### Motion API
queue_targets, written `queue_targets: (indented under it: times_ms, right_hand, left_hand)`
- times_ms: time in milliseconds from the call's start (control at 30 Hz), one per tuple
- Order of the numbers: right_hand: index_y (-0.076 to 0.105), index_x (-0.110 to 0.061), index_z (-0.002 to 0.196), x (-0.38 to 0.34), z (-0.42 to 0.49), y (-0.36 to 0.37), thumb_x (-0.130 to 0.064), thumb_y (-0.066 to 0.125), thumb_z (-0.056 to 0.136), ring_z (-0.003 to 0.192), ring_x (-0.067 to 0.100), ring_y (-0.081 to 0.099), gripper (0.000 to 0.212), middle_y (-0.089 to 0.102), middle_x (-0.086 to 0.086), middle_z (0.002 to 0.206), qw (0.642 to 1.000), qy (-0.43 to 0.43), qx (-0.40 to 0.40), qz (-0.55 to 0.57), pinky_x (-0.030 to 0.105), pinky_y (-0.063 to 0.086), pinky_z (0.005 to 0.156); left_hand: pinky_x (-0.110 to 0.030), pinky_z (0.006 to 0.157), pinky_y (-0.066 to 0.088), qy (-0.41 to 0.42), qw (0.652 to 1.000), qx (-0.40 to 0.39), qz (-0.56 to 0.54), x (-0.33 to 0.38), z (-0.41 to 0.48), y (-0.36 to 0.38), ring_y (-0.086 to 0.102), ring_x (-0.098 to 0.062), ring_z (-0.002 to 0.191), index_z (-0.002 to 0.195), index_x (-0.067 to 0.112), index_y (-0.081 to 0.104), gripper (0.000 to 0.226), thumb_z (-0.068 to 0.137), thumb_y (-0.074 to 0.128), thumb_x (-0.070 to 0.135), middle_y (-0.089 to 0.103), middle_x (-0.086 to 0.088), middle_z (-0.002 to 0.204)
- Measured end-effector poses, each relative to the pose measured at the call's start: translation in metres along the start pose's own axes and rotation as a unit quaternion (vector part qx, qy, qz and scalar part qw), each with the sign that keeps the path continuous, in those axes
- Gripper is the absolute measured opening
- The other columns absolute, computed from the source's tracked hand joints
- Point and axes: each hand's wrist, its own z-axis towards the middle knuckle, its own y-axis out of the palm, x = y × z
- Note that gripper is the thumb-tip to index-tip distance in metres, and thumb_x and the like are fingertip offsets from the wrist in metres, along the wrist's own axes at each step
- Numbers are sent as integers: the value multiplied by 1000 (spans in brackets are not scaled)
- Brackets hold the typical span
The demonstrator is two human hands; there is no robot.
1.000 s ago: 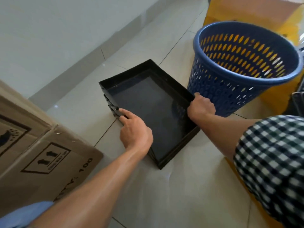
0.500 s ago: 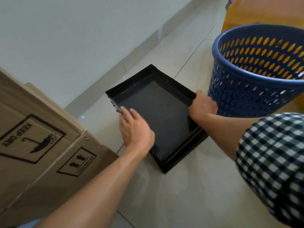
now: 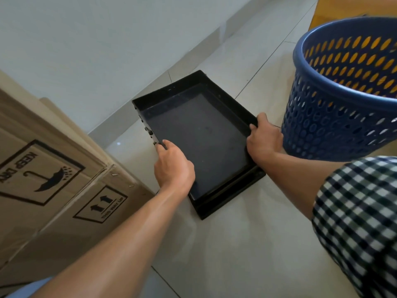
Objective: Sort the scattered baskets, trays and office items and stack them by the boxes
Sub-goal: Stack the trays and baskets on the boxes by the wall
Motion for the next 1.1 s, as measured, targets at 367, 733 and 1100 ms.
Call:
queue_targets:
  times_ms: [367,733,1100]
  right_hand:
    - [49,-22,93,-42,15,37,-33,59,99,78,23,52,16,45,-10,71,992,77,-29,92,27,31,58]
    - [35,-13,133,-32,-11,46,-72,59,84,114,42,56,80,60,18,127,920,343,-94,163,53,51,95]
    - [10,-19,150,-97,-22,83,-53,80,77,129,41,48,107,43,19,146,920,209,-272,191,54,45,106]
  left_hand:
    - [-52,124,12,54,990,-29,124,-20,1,21,-9,-46,151,160,12,-1,85,98,53,32,-36,-27,155]
    - [-72,108,-19,171,916,-125,340,-18,-1,35,28,-49,145,161,25,7,113,74,25,95,12,-21,165]
    - [-69,117,6,97,886,-178,416,-43,34,7,35,-43,143,152,11,40,78,99,28,67,28,-12,162]
